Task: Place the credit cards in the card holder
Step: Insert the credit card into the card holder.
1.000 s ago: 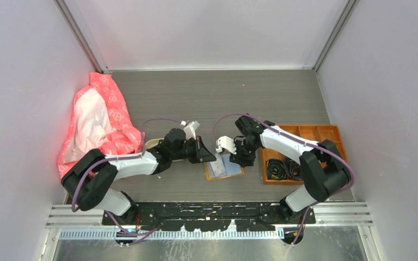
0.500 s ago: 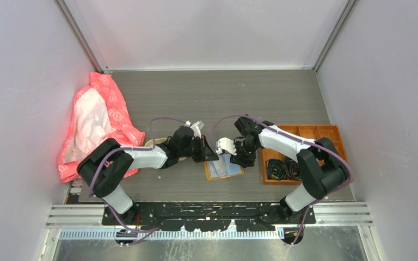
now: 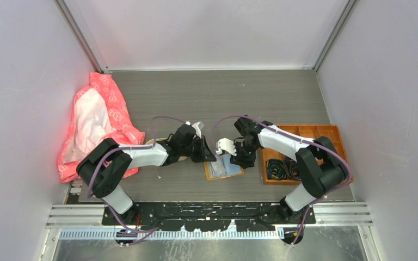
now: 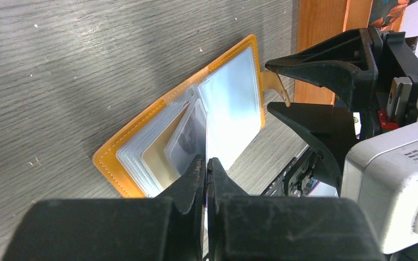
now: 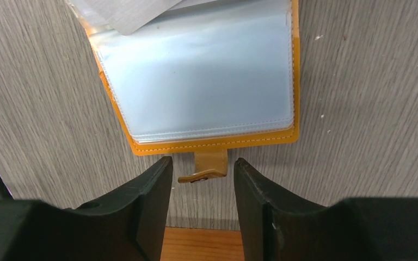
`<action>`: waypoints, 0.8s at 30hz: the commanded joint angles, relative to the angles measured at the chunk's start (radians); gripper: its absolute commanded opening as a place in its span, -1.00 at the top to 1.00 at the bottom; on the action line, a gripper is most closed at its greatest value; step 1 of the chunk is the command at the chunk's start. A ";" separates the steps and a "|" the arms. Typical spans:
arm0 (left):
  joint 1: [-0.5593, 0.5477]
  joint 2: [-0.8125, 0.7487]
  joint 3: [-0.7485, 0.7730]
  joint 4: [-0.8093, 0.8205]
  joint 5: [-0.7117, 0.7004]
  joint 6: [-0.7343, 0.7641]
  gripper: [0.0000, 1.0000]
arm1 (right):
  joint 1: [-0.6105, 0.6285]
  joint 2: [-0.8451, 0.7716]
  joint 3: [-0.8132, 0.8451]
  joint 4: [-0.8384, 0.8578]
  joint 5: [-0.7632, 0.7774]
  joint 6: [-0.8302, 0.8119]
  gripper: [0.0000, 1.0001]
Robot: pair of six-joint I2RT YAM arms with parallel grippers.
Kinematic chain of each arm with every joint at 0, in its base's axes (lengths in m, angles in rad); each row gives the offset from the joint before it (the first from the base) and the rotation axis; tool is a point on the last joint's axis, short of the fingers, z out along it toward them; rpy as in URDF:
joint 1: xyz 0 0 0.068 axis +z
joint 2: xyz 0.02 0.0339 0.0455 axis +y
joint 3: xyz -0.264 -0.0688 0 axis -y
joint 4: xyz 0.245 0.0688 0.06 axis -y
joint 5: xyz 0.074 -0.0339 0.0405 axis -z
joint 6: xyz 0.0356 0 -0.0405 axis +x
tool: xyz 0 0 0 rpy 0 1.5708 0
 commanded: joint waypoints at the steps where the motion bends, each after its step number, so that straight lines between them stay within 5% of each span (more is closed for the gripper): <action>1: 0.006 -0.020 0.038 -0.041 -0.001 0.025 1.00 | -0.001 -0.002 0.018 -0.004 -0.020 -0.008 -0.01; 24: 0.008 0.101 0.042 0.079 0.075 -0.046 1.00 | -0.001 0.000 0.019 -0.008 -0.038 -0.003 0.00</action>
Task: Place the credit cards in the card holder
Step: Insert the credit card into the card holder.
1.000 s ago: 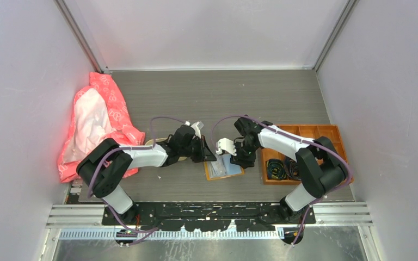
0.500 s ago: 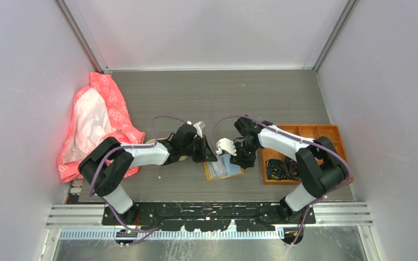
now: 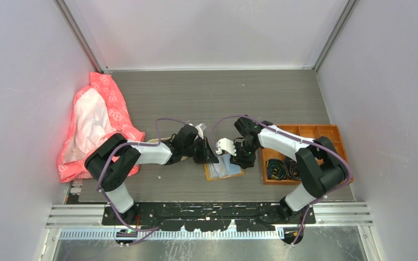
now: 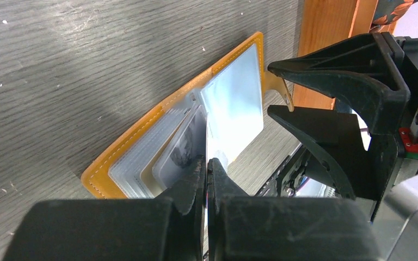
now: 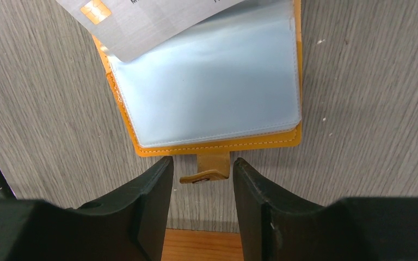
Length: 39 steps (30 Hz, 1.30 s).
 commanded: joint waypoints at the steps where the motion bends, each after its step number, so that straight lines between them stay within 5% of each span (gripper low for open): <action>1: 0.006 0.020 0.019 0.038 0.015 -0.006 1.00 | -0.002 0.001 0.019 -0.007 -0.025 -0.004 0.00; 17: 0.007 -0.016 -0.016 0.103 -0.049 0.030 1.00 | 0.000 0.001 0.020 -0.011 -0.030 -0.003 0.01; 27: 0.010 -0.139 -0.039 -0.003 -0.115 0.097 1.00 | 0.000 0.009 0.023 -0.015 -0.031 -0.004 0.01; 39: 0.010 -0.069 -0.015 0.029 -0.091 0.091 1.00 | 0.000 0.009 0.023 -0.017 -0.031 -0.005 0.01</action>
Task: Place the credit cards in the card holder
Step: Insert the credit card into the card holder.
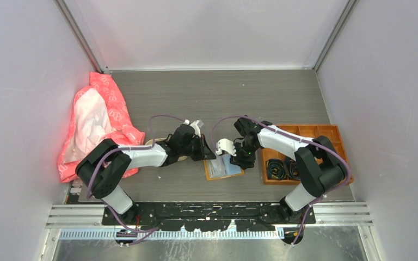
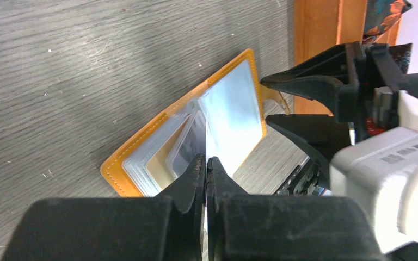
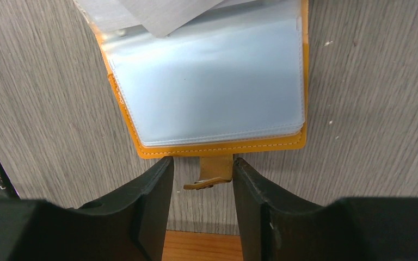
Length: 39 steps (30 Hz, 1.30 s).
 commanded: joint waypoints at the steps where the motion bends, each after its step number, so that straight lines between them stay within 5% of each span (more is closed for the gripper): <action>1: 0.007 0.041 0.018 0.039 0.008 0.015 1.00 | 0.000 0.000 0.023 -0.011 -0.022 -0.005 0.01; 17: 0.000 0.120 0.013 0.136 0.065 -0.049 1.00 | 0.000 0.000 0.023 -0.015 -0.026 -0.008 0.01; 39: -0.008 0.159 0.066 0.066 0.083 -0.063 1.00 | 0.001 -0.005 0.024 -0.018 -0.031 -0.009 0.01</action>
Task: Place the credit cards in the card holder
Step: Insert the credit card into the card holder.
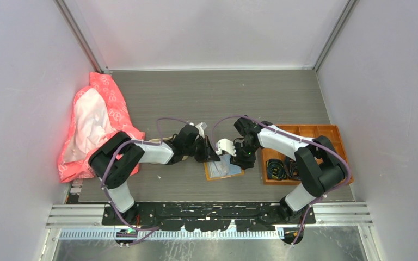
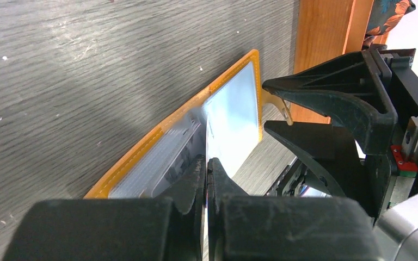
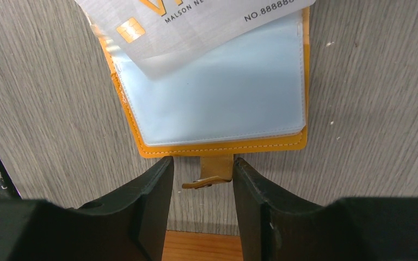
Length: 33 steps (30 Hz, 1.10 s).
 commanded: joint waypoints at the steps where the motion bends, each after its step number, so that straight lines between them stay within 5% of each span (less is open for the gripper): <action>1: -0.006 0.016 0.036 -0.023 0.001 0.017 1.00 | 0.001 -0.005 0.024 -0.016 -0.027 -0.009 0.01; 33: 0.003 0.083 0.125 -0.212 0.091 0.016 1.00 | 0.019 0.002 0.024 -0.013 -0.018 -0.007 0.02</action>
